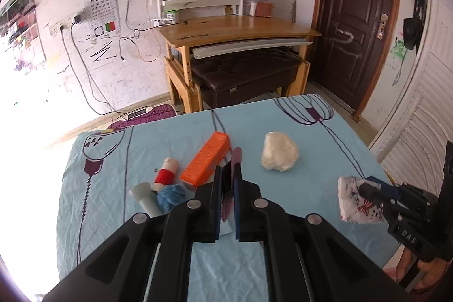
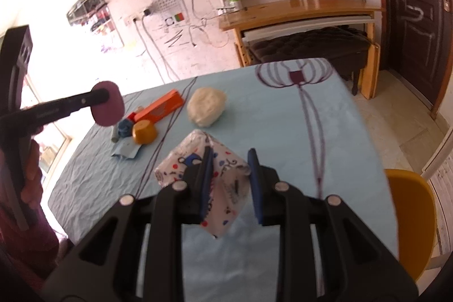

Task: Collect trash
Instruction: 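Carry the printed white wrapper with the right gripper and the thin item with the left toward the orange bin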

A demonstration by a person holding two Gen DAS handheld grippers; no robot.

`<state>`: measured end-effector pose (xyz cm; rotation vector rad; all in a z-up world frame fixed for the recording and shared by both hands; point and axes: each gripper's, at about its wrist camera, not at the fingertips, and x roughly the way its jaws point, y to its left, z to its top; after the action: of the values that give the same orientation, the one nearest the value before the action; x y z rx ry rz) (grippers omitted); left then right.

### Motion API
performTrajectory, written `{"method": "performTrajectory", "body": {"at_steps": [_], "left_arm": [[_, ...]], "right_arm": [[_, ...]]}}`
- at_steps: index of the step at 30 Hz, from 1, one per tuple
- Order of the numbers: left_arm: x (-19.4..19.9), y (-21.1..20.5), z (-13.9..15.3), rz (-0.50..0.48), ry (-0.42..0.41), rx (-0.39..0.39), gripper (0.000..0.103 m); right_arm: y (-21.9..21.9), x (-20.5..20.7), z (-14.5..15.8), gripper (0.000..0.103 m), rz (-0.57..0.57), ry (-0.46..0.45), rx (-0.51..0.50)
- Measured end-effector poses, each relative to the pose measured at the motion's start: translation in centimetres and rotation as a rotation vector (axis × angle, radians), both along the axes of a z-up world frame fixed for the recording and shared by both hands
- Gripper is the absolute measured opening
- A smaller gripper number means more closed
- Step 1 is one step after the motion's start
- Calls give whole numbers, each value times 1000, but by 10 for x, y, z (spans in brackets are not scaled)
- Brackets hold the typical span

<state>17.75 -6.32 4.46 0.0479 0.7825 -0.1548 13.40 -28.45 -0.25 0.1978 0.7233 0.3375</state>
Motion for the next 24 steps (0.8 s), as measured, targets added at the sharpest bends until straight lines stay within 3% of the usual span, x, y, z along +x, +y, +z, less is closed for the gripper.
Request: {"method": "performTrajectory", "body": {"at_steps": [24], "left_arm": [[-3,-122,1,-235,27,65,2]], "right_arm": [[-112,-15,-12,23,-217,-9,43]]}}
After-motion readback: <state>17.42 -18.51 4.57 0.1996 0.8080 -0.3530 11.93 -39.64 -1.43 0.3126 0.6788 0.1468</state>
